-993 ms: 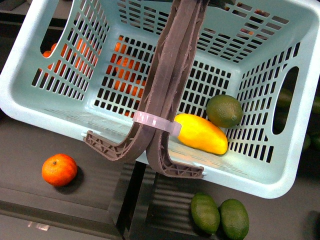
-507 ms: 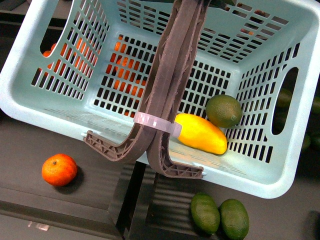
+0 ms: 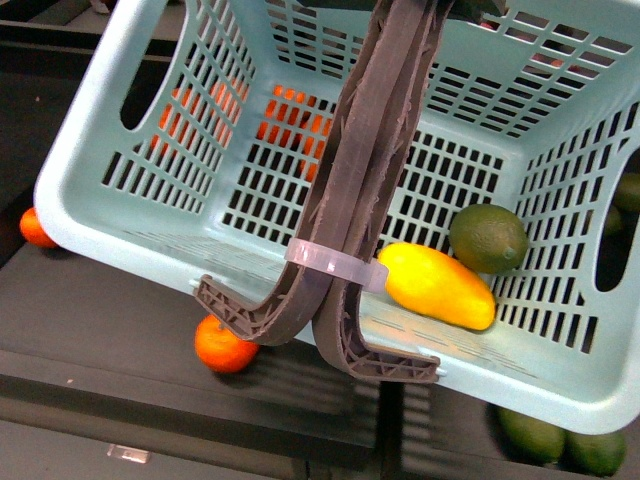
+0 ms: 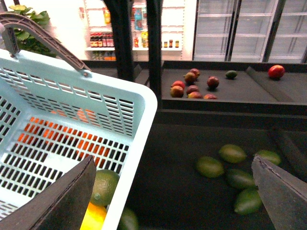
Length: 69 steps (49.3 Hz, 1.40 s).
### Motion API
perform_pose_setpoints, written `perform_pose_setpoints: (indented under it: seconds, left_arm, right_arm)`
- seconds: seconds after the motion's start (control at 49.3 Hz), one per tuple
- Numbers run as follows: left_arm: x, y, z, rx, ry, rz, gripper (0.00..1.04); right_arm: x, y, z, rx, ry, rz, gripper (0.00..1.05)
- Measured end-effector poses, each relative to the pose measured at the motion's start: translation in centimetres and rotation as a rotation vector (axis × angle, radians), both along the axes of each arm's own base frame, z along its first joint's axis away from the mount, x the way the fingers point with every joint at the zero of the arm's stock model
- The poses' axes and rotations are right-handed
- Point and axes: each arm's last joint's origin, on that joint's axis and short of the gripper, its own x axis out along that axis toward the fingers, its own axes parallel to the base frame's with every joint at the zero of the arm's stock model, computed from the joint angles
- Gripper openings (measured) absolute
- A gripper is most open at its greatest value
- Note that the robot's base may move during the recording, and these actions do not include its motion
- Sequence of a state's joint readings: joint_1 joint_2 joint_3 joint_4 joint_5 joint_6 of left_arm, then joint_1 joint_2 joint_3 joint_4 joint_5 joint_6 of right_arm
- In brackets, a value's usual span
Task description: Pick mango and avocado into basket
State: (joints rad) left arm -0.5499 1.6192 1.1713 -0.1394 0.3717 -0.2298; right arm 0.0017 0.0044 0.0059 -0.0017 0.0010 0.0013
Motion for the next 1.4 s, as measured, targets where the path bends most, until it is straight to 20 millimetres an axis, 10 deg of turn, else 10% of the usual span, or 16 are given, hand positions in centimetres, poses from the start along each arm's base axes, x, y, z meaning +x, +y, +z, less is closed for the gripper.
perform_pose_setpoints:
  seconds: [1.399]
  left_arm:
    - [0.24,0.33,-0.09,0.011,-0.006,0.018,0.08]
  right_arm:
    - [0.0,0.0,-0.01,-0.001,0.0,0.002,0.97]
